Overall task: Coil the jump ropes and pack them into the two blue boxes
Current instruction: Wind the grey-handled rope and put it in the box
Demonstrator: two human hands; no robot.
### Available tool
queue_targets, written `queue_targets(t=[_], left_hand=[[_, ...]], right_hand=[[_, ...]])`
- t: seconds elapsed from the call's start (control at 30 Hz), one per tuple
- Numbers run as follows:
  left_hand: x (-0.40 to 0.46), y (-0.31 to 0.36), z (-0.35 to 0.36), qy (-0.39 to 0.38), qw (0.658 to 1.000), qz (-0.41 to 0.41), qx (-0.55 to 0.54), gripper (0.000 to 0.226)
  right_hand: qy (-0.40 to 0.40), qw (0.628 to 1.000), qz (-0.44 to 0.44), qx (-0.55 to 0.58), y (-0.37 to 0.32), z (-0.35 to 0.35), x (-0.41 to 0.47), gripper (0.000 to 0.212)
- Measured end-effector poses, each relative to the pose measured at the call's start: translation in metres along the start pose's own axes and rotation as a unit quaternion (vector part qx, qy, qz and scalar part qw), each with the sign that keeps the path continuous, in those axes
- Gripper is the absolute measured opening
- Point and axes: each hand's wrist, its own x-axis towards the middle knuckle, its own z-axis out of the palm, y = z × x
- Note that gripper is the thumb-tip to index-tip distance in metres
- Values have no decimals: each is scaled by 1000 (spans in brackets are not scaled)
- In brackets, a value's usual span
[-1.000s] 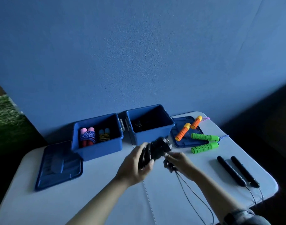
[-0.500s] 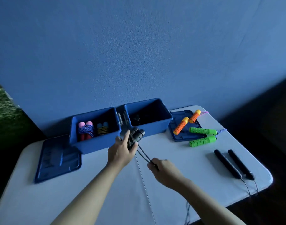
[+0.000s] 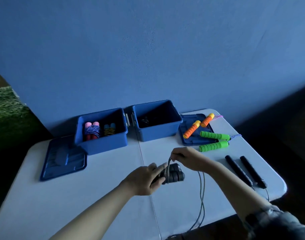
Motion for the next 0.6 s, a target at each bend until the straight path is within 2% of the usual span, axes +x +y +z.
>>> queue_targets(t=[0.1,0.2,0.33,0.5,0.6], left_hand=[[-5,23,-6,12,998,2,-57,55],[-7,39,-11,51,993,-19,-108,56],[0,55,-20,85,980,-85,-158,63],[4,62,-24,192,955,-112,-198,55],[7,56,-26,265,926,-186,-194,63]], right_hand=[[-11,998,-17,58,17,-4,-3,10],[-10,990,19,139,30,-6,-9,11],[24,947,48,315,37,0,-12,14],[14,893,121,432,28,28,-14,17],[4,894,126,431,16,44,-13,26]])
